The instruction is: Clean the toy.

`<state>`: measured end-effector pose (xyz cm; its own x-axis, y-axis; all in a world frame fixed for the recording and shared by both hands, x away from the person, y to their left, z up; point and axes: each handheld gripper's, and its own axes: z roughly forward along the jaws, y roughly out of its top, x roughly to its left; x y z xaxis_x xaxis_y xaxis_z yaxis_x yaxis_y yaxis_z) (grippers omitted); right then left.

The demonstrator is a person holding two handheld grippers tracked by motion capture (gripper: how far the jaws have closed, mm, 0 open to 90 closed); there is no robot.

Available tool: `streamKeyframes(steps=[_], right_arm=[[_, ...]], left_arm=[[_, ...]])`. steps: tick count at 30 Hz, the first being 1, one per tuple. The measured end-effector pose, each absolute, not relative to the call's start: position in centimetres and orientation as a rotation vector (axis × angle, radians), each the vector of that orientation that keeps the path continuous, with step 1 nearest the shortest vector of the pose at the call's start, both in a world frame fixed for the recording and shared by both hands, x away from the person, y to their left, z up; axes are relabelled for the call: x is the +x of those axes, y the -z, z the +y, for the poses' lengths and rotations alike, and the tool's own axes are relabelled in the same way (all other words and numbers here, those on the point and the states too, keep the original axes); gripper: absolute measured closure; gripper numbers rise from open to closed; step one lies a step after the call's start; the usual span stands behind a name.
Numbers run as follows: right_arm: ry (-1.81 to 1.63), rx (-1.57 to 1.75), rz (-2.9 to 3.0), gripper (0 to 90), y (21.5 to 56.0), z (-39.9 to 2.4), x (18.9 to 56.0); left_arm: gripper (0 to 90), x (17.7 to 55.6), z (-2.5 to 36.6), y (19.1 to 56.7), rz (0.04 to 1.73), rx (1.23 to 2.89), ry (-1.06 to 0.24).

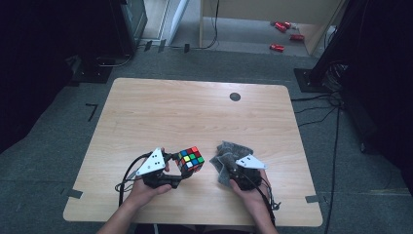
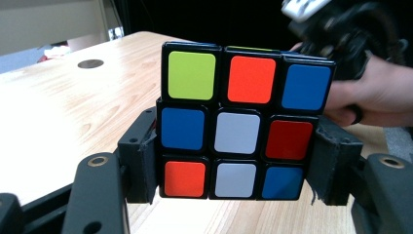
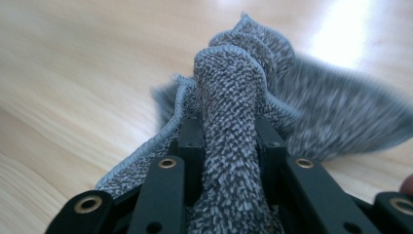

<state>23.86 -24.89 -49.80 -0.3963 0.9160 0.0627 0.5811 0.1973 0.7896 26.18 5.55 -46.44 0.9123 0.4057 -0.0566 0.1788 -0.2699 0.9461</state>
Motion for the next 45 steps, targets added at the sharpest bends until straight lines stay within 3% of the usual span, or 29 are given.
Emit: streamKeyframes(steps=[14,19,25,33,39,45], right_arm=[[-1.658,1.073,1.917,72.5,42.1,-21.9,19.1],[-1.571,1.031,2.011,72.2,43.0,-20.5,19.2],[-1.514,1.226,1.998,72.7,44.0,-22.9,20.5],[-1.512,1.072,2.082,71.7,40.7,-21.4,18.0],[-1.404,1.126,2.109,69.6,41.7,-21.5,20.3],[-1.452,1.107,2.168,74.1,43.0,-20.7,21.8]], left_arm=[[33.7,24.6,3.1,47.0,0.333,1.982,-0.265],[33.7,24.1,2.7,46.9,0.298,1.984,-0.29],[33.7,24.2,2.8,46.7,0.335,1.954,-0.273],[33.7,22.2,1.7,45.2,0.428,1.929,-0.365],[33.7,22.4,1.1,46.4,0.437,1.989,-0.418],[33.6,23.8,1.4,48.4,0.554,1.958,-0.385]])
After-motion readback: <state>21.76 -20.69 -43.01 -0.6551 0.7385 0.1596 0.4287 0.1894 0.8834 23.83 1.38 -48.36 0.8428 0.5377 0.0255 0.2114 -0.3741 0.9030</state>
